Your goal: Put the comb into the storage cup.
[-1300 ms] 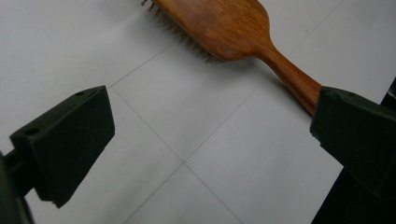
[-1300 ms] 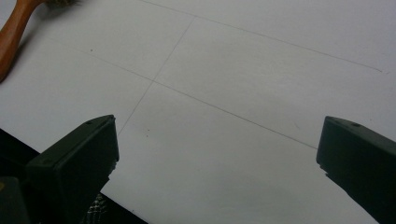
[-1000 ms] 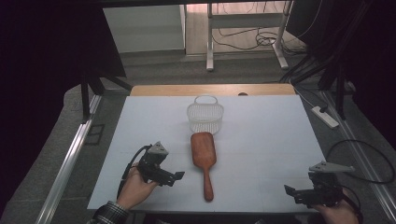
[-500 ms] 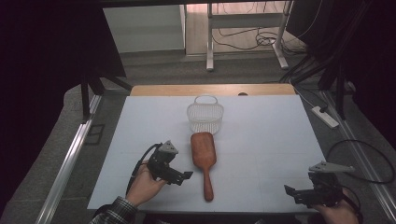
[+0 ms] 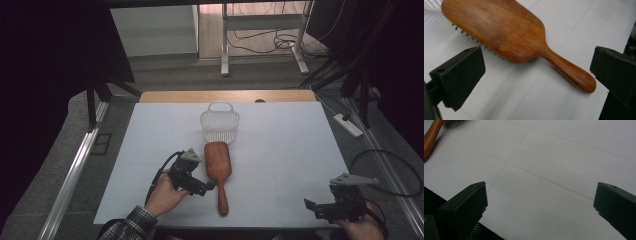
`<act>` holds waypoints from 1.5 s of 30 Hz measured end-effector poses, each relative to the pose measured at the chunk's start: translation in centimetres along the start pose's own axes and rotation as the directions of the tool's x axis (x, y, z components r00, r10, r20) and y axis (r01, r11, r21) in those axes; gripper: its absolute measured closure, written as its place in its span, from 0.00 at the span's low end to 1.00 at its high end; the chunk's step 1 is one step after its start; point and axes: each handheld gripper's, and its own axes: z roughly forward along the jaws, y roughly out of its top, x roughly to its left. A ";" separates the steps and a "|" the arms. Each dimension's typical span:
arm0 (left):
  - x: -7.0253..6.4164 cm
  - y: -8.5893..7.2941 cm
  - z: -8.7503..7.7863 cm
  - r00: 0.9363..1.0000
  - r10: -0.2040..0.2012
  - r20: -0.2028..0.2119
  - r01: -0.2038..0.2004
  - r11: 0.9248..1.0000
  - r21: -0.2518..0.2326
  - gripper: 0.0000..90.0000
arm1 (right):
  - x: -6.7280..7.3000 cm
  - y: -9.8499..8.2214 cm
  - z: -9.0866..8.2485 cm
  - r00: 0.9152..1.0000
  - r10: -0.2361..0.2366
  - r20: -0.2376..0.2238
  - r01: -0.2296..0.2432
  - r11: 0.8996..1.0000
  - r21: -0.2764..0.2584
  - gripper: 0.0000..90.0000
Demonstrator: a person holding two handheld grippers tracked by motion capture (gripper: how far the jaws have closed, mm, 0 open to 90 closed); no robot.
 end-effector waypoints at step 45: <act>-2.5 3.8 4.4 0.990 0.124 0.063 -0.128 0.989 0.078 0.85 | -0.1 -0.1 -0.1 1.000 0.006 -0.003 -0.006 1.000 -0.007 0.00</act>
